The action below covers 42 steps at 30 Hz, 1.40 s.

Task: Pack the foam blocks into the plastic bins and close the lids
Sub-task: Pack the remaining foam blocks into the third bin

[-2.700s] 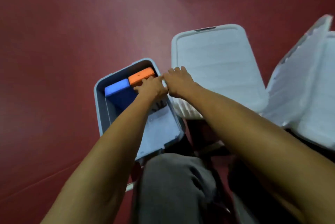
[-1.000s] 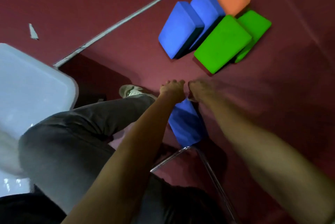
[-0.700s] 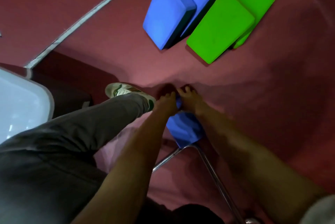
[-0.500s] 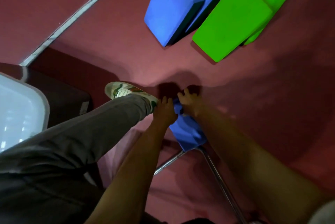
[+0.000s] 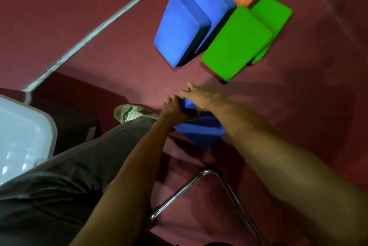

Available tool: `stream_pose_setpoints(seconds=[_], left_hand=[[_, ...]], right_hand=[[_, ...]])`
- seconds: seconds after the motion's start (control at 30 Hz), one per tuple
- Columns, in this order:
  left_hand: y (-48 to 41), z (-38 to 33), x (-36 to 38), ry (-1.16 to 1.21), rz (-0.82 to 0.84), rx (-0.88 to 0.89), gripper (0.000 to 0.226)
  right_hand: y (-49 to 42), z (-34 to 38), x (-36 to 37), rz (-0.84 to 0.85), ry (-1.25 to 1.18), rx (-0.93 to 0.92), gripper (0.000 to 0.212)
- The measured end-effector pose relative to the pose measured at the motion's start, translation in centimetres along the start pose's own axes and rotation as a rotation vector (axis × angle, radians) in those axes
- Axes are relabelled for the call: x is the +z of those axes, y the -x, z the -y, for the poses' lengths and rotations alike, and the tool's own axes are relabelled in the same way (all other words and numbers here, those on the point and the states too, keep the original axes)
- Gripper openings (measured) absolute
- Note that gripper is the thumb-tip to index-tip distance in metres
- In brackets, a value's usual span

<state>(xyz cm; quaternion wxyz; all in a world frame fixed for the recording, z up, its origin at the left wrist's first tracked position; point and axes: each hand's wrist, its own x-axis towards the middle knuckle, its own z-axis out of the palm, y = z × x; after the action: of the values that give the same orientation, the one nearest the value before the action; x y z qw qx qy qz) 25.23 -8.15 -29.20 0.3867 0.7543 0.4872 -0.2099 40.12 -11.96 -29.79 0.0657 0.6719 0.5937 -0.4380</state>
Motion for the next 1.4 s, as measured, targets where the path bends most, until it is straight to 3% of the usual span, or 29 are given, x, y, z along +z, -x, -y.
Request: stream_pose_setpoints(seconds=[0.13,0.23,0.33,0.47,0.63,0.73,0.83,1.0,1.13,1.4], left_hand=[[-1.1,-3.9,-4.8,-0.17,-0.01,0.058,0.091],[-2.0,-4.8,-7.9,-0.219,-0.095,0.051,0.102],[-2.4,-4.8,-10.3,-0.271,-0.212,0.04,0.1],[-2.4,-2.7,-13.2,-0.44,-0.357,0.149,0.09],[-1.2,2.2,-16.7,-0.637,-0.508,0.238,0.09],[0.2,4.5,-18.6,-0.611,-0.578,0.167,0.094],[2.5,6.4,-20.9,-0.609,-0.627,0.103,0.09],[8.0,9.9,-24.9,-0.649,-0.699,-0.015,0.085],[13.5,12.7,-27.7,-0.676,-0.784,-0.09,0.084],[25.0,15.9,-32.2,-0.503,-0.973,-0.261,0.099]], right_hand=[[0.5,-0.8,-5.4,-0.052,0.164,-0.015,0.098],[0.2,-2.0,-9.8,-0.295,0.29,0.031,0.087],[-1.6,-2.5,-14.0,-0.522,0.053,0.262,0.087],[-5.7,-2.3,-16.3,-0.541,-0.289,0.469,0.107],[-9.1,0.6,-15.0,-0.679,-0.347,0.681,0.117],[-9.3,3.4,-14.5,-0.683,-0.4,0.723,0.101],[-9.2,6.6,-14.7,-0.578,-0.415,0.597,0.094],[-8.7,12.8,-15.6,-0.539,-0.115,0.252,0.081],[-7.1,17.2,-17.7,-0.428,0.014,-0.01,0.095],[-1.8,30.9,-24.5,-0.483,0.338,-0.482,0.079]])
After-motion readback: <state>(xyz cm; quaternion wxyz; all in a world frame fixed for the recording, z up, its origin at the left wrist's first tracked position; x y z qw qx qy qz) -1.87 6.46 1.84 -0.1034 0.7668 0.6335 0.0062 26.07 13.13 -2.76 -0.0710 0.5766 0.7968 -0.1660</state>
